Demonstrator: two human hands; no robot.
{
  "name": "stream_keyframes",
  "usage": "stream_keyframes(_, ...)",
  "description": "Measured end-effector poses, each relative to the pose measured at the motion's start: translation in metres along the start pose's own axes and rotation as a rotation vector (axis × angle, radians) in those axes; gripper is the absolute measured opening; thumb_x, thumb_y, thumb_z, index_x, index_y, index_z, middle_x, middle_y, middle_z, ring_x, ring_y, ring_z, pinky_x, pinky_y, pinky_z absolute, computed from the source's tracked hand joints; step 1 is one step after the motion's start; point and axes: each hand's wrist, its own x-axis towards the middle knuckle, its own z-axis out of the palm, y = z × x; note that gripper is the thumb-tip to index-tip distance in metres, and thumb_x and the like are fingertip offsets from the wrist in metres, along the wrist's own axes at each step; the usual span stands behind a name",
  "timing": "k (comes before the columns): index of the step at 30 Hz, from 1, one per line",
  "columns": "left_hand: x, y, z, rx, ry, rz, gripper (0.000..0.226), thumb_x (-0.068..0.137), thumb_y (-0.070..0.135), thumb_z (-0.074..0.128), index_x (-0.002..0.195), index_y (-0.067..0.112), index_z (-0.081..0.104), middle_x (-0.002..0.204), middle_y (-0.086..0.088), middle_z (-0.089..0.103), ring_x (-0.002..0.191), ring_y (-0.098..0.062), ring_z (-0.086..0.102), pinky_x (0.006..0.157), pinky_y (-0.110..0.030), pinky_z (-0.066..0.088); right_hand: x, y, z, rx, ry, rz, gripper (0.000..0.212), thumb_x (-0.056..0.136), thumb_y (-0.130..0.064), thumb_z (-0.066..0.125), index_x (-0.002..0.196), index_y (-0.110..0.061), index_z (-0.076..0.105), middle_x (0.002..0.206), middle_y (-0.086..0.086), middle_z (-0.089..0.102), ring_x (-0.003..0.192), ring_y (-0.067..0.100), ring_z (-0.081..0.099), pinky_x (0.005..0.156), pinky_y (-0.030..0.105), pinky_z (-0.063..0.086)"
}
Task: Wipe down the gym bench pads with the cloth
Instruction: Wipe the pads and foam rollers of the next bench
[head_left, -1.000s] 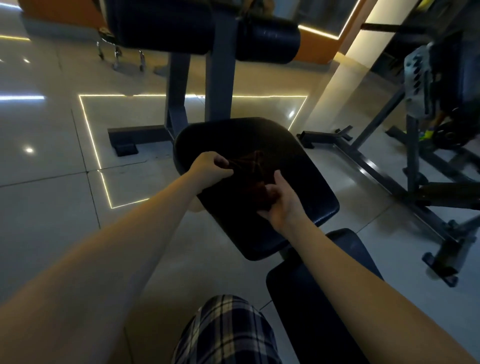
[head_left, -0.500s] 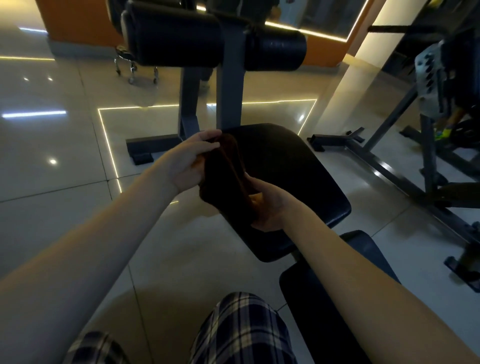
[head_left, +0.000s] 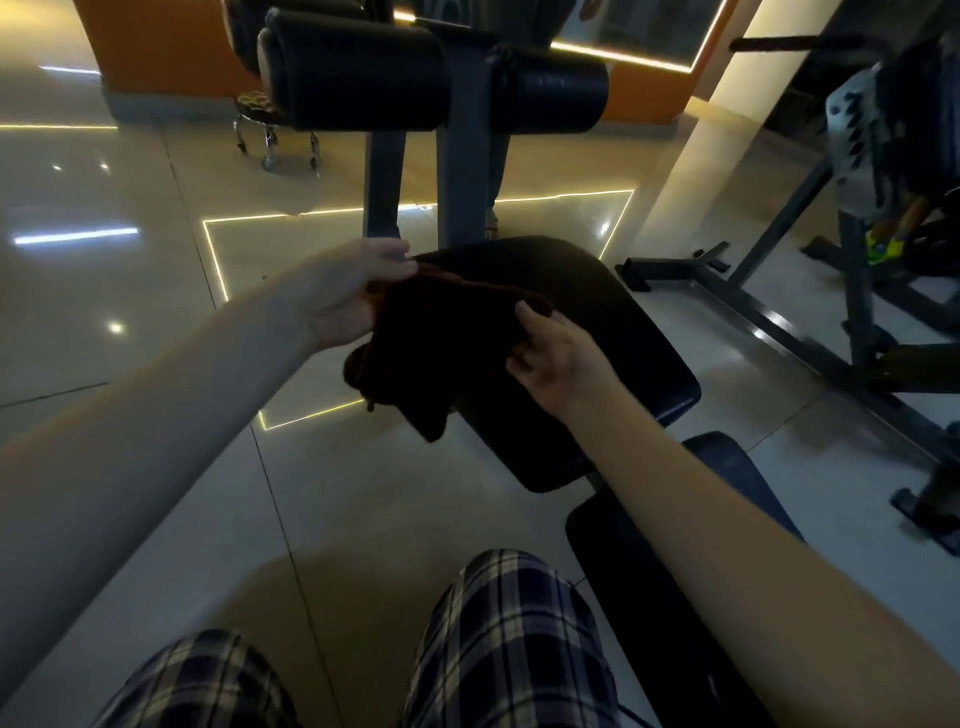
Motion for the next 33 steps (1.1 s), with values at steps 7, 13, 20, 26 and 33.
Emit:
stream_keyframes(7,-0.011,-0.011,-0.016,0.509,-0.011,0.133,0.042,0.084,-0.009,0.064,0.117,0.016,0.065,0.126,-0.009,0.058,0.123,-0.027,0.053,0.108,-0.046,0.044,-0.004,-0.046,-0.009,-0.555,-0.21,-0.183,0.024,0.088,0.004,0.06,0.105,-0.011,0.067,0.089,-0.001,0.074,0.091,0.016,0.071,0.074,0.024,0.054)
stream_keyframes(13,-0.015,-0.011,-0.005,0.693,-0.027,0.266,0.013,0.088,0.005,0.066,0.094,0.017,0.067,0.088,0.002,0.063,0.085,-0.006,0.059,0.074,-0.021,0.045,-0.01,-0.064,-0.02,-1.039,-0.111,-0.434,0.01,0.091,-0.013,0.065,0.094,-0.021,0.069,0.085,-0.007,0.068,0.079,-0.002,0.066,0.076,0.019,0.051)
stream_keyframes(20,-0.008,-0.013,0.003,0.783,-0.151,0.254,0.018,0.089,0.021,0.066,0.099,0.006,0.065,0.099,-0.011,0.064,0.093,-0.02,0.063,0.083,-0.034,0.05,-0.013,-0.055,-0.045,-0.721,-0.095,-0.395,0.019,0.097,-0.022,0.056,0.111,-0.015,0.066,0.111,0.003,0.067,0.104,0.016,0.064,0.091,0.032,0.052)
stream_keyframes(26,0.008,-0.011,0.016,0.824,-0.338,0.164,0.024,0.094,0.025,0.06,0.102,0.003,0.064,0.088,-0.008,0.059,0.082,-0.01,0.059,0.074,-0.024,0.044,-0.007,-0.055,-0.056,-0.817,-0.006,-0.561,0.011,0.097,-0.017,0.057,0.09,-0.017,0.065,0.066,-0.014,0.066,0.065,-0.003,0.063,0.061,0.013,0.049)
stream_keyframes(33,0.075,-0.009,0.036,0.999,-0.186,0.336,0.008,0.093,0.014,0.063,0.099,0.019,0.062,0.099,0.001,0.059,0.1,-0.017,0.057,0.086,-0.03,0.044,0.044,-0.079,-0.064,-0.87,0.151,-0.554,0.013,0.095,-0.023,0.062,0.096,-0.011,0.067,0.083,-0.005,0.063,0.079,0.004,0.061,0.078,0.021,0.05)
